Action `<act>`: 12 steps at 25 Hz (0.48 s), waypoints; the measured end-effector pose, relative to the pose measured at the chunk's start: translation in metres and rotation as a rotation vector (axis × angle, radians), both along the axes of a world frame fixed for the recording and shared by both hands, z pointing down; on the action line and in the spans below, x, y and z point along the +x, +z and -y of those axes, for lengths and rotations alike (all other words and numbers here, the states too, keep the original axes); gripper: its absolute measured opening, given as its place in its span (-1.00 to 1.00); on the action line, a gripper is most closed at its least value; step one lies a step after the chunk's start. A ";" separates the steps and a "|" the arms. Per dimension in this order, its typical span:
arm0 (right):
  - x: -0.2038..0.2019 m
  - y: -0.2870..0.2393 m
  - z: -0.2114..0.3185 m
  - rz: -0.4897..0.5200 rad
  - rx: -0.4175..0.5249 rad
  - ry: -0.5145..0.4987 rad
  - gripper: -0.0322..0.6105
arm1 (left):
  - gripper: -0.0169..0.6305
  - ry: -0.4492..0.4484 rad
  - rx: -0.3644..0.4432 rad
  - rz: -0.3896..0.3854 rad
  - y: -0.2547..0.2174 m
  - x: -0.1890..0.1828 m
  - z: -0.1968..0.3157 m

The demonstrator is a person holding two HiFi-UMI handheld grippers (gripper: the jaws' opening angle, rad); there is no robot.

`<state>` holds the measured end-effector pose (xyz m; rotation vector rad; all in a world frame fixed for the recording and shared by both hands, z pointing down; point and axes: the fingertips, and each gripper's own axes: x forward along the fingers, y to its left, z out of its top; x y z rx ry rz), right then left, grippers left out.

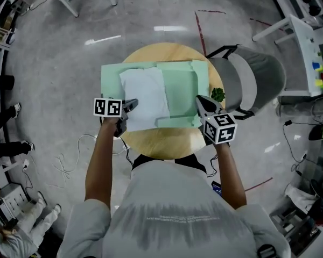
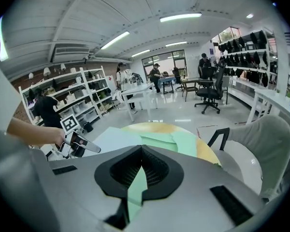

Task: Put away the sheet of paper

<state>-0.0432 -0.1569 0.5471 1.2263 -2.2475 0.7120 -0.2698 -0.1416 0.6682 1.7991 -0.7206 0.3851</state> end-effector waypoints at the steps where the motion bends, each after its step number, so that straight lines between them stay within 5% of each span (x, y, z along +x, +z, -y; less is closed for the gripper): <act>1: 0.002 0.001 0.002 0.003 -0.003 0.005 -0.81 | -0.88 0.005 -0.003 0.001 0.002 0.003 0.002; 12: 0.016 0.008 0.016 0.007 -0.029 0.016 -0.81 | -0.88 0.041 -0.026 -0.015 0.007 0.035 0.017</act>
